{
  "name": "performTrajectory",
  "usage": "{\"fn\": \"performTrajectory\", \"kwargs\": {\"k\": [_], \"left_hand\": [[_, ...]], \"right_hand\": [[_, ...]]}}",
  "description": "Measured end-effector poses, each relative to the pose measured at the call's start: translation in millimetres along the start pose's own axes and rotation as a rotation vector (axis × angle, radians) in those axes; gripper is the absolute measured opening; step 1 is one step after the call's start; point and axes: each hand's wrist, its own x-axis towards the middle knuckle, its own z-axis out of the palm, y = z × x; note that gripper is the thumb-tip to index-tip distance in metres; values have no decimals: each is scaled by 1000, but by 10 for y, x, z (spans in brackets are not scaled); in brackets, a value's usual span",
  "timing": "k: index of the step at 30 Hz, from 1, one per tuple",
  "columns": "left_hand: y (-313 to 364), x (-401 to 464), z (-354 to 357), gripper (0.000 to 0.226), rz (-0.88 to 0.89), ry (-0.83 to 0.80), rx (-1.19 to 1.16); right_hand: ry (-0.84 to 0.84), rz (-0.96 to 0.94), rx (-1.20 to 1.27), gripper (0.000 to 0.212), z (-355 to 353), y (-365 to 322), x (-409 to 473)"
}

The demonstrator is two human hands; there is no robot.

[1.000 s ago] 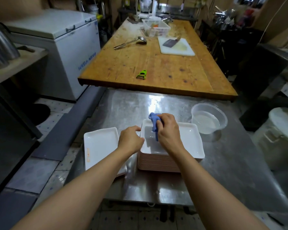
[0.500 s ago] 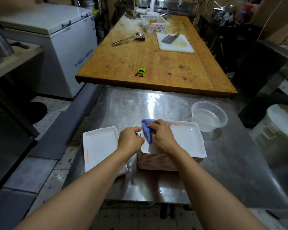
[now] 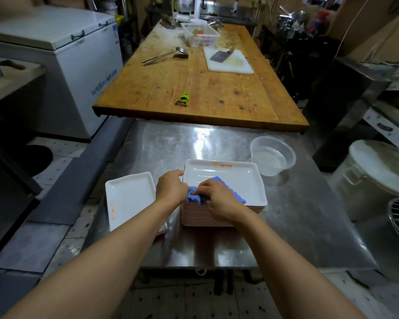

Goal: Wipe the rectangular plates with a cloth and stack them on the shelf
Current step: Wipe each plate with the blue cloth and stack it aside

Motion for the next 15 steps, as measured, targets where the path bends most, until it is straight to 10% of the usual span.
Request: {"fn": "performTrajectory", "kwargs": {"k": [15], "left_hand": [[98, 28, -3, 27, 23, 25, 170]], "right_hand": [[161, 237, -326, 22, -364, 607, -491]]}}
